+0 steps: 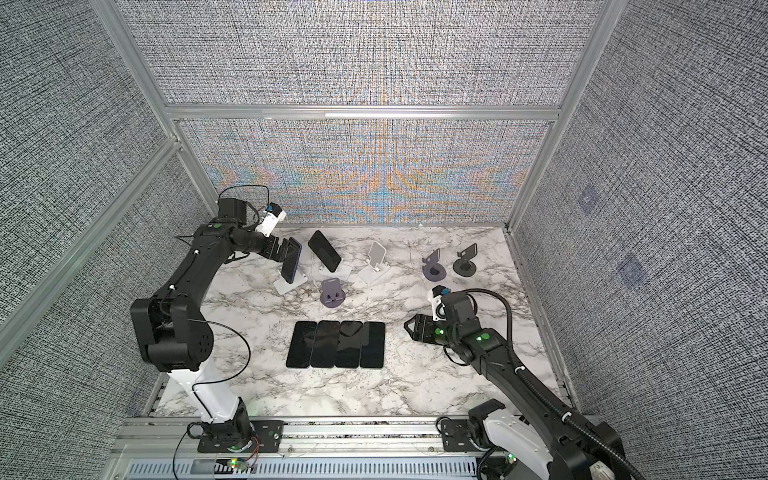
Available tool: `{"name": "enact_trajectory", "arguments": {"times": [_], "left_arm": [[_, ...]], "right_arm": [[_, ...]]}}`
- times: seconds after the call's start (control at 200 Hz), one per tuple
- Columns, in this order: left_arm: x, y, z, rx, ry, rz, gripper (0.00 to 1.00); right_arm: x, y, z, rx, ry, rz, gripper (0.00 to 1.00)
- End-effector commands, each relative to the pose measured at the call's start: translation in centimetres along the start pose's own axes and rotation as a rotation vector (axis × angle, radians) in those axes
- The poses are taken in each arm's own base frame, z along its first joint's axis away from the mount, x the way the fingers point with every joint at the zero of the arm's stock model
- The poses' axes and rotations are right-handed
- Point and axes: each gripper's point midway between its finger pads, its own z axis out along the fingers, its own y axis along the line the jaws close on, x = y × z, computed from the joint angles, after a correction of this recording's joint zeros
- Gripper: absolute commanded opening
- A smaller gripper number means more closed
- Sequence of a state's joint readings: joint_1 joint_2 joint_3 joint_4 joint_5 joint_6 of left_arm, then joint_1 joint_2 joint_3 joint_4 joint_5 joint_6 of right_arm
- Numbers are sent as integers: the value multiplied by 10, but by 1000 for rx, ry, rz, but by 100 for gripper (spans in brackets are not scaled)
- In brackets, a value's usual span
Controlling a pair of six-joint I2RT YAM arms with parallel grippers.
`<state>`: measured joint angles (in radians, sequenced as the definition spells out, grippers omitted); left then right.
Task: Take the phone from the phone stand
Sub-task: 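Open the right gripper and lift it while the left gripper reaches toward the stands, then grasp the blue-edged phone on the white stand with the left gripper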
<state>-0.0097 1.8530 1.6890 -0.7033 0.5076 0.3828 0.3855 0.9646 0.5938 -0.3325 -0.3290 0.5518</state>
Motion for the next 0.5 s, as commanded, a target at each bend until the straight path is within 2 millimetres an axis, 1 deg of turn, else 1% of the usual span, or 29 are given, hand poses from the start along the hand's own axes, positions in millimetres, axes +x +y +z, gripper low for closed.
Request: {"name": "enact_trajectory", "arguments": {"times": [0.0,0.15,0.22,0.255,0.265,0.275,0.37,0.495], "left_arm": [[6,-4,6,52,33,35,99],[15,-3,17,98,74,64,99],[15,-5,21,128,80,70,99],[12,-6,19,136,75,77,99],[16,-4,26,144,87,71,99],[18,-4,28,149,92,71,99],[18,1,36,155,96,74,99],[18,0,46,197,78,115,99]], "right_arm": [[5,-4,-1,4,23,9,66],[2,-6,0,16,28,22,66],[2,-7,2,20,35,24,66],[2,-7,2,22,40,24,66],[0,-6,2,22,38,23,66],[1,-7,2,24,42,25,66],[1,-7,3,31,54,28,66],[1,-10,3,48,58,32,66]]}}
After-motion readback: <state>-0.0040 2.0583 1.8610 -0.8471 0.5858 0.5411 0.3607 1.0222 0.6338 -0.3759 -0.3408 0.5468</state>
